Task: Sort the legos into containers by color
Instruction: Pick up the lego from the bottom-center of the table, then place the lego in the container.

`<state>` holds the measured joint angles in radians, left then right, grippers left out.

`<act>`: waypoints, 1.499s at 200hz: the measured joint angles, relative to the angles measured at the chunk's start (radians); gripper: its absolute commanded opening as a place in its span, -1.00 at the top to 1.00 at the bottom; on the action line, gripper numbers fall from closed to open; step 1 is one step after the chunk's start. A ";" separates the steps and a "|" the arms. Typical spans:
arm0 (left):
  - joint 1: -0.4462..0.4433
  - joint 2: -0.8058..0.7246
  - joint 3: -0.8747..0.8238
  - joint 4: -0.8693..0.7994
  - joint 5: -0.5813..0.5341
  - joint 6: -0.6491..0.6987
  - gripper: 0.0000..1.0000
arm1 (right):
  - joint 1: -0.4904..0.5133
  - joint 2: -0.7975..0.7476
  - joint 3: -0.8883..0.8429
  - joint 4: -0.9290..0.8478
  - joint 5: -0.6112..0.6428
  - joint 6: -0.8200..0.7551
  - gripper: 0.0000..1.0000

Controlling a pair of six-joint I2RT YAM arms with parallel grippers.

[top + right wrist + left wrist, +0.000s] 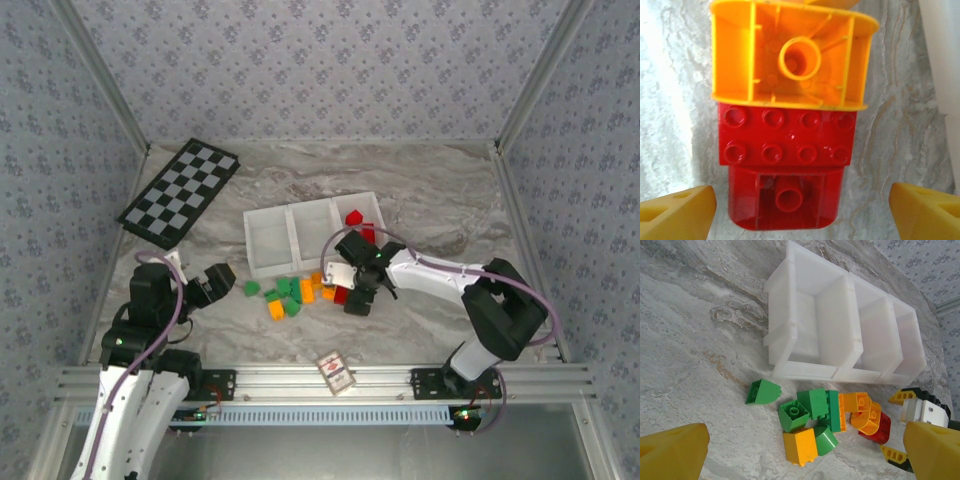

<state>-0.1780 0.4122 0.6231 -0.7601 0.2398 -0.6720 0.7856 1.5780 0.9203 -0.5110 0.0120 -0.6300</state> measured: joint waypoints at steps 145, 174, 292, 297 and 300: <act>0.000 0.000 0.000 0.000 0.000 0.000 -0.99 | -0.006 0.099 0.036 -0.012 -0.003 0.008 -0.51; 0.000 0.000 -0.001 0.000 0.000 0.000 -0.99 | -0.004 0.101 0.038 -0.022 -0.008 0.020 -0.36; 0.000 -0.012 -0.001 0.000 0.000 -0.003 -0.99 | -0.061 -0.034 0.036 -0.042 0.056 0.121 -0.14; 0.000 -0.012 -0.001 0.000 0.000 -0.003 -0.99 | -0.066 -0.053 0.036 -0.043 0.055 0.127 -0.14; 0.000 -0.012 -0.001 0.000 0.000 -0.003 -0.99 | -0.069 -0.066 0.036 -0.044 0.055 0.134 -0.14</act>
<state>-0.1780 0.4000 0.6224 -0.7601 0.2398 -0.6750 0.7166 1.5124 0.9565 -0.5552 0.0666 -0.4961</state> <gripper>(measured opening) 0.997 0.586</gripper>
